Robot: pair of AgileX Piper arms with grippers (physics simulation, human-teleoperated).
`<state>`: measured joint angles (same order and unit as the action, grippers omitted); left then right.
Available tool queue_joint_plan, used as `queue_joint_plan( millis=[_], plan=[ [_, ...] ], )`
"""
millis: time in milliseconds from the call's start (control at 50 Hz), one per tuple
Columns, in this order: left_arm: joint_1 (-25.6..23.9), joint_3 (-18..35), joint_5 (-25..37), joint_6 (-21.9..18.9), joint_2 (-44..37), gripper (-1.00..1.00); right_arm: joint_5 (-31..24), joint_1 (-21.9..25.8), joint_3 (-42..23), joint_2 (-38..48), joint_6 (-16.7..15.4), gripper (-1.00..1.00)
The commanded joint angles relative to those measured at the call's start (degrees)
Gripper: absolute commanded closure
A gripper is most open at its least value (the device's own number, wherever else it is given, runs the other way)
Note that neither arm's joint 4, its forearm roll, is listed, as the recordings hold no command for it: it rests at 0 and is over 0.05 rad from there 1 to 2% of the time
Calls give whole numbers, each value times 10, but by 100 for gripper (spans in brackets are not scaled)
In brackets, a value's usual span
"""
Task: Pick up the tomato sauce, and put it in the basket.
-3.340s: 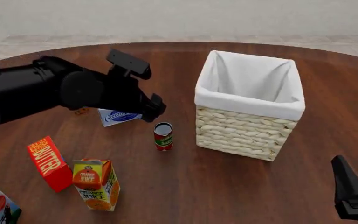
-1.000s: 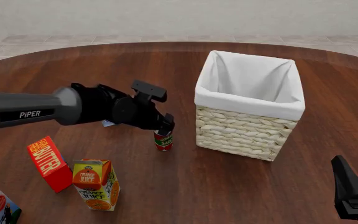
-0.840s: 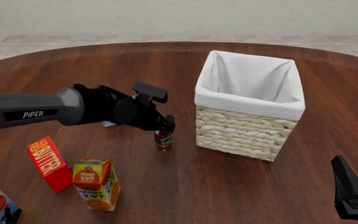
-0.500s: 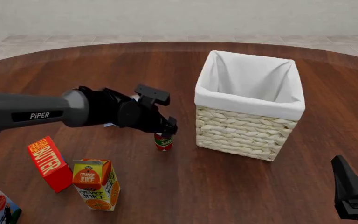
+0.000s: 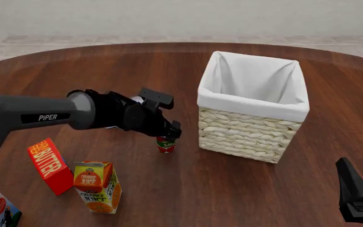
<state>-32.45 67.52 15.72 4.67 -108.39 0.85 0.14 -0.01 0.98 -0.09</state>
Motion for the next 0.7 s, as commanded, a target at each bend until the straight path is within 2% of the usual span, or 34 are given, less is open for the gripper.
queue_joint_plan(
  millis=[20,700],
  plan=[
    [5,6,1,1,-12,-100,0,0,0,0,0,-100],
    [4,13,-6,19,-53,-100,0,0,0,0,0,-100]
  ],
)
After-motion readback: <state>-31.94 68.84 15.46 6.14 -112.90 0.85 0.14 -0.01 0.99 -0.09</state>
